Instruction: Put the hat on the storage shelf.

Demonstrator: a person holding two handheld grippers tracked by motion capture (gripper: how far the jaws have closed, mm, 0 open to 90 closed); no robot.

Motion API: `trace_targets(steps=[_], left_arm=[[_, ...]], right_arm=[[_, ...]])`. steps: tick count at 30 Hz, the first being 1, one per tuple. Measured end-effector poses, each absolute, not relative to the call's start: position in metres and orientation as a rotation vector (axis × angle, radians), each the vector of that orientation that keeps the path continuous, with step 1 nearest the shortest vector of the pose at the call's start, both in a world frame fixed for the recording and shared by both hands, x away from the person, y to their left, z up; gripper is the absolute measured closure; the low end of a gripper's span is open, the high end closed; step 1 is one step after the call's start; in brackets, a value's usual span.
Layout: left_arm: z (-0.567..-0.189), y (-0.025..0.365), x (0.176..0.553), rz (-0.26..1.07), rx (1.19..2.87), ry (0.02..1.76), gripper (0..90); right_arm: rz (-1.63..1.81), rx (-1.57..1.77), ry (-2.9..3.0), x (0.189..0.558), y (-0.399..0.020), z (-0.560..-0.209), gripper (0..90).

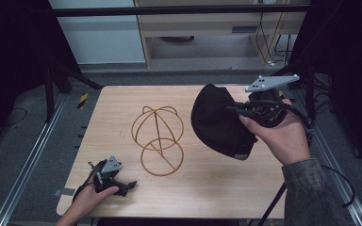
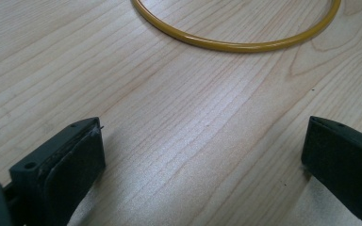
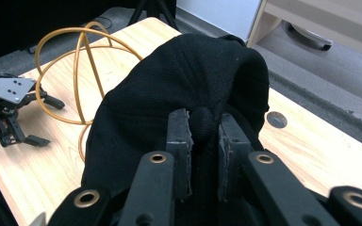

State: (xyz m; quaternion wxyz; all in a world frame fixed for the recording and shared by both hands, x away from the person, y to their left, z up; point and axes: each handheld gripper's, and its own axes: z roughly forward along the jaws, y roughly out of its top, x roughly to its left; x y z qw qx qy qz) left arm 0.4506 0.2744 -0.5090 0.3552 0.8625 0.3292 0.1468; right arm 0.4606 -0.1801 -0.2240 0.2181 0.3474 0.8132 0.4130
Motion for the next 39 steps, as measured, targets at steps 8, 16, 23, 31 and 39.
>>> trace_targets(steps=[8, 16, 23, 31, 39], left_arm=[[-0.509, 0.274, 0.451, 0.379, 2.229, 0.851, 0.0], [-0.509, 0.274, 0.451, 0.379, 2.231, 0.851, 0.0], [-0.509, 0.274, 0.451, 0.379, 2.231, 0.851, 0.0], [-0.509, 0.274, 0.451, 0.381, 2.229, 0.852, 0.0], [-0.509, 0.274, 0.451, 0.380, 2.229, 0.853, 0.0]], right_arm=[[1.142, 0.940, 2.246, 0.460, -0.176, -0.211, 78.4], [1.148, 0.904, 2.251, 0.459, -0.168, -0.197, 78.4], [1.102, 0.882, 2.298, 0.464, -0.151, -0.186, 78.3], [1.025, 0.825, 2.387, 0.471, -0.120, -0.171, 78.2], [1.048, 0.782, 2.395, 0.472, -0.104, -0.166, 78.2]])
